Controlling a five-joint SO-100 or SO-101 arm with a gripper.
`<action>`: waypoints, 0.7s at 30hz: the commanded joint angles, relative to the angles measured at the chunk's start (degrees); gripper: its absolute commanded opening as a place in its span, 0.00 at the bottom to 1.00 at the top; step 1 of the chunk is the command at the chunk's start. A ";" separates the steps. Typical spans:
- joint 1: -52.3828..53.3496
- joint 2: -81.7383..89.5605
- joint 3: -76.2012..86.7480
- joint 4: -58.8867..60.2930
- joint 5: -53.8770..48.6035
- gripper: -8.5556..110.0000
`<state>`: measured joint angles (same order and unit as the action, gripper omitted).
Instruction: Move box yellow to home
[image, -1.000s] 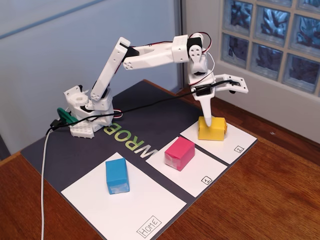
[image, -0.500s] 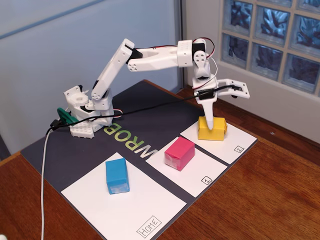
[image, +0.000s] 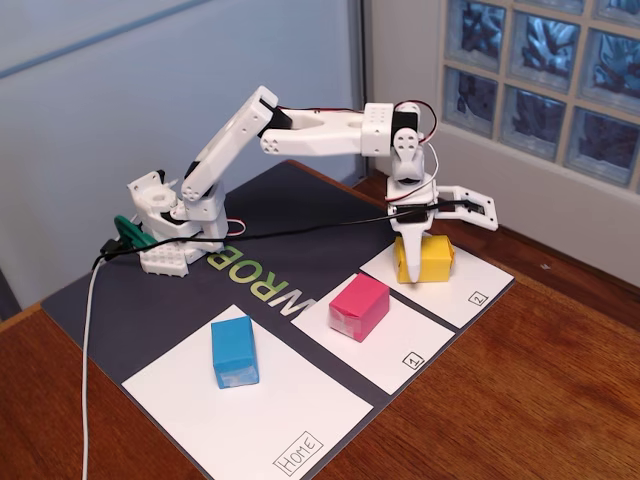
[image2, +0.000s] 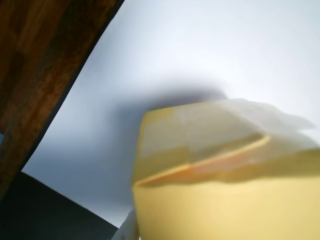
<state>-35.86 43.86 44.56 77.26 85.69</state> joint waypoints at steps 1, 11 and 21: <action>0.53 0.44 -1.85 -0.53 1.05 0.34; 1.41 0.62 -2.55 -0.62 0.44 0.07; 1.49 2.37 -3.87 -0.18 -3.08 0.07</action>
<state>-34.80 43.68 44.21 77.26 83.32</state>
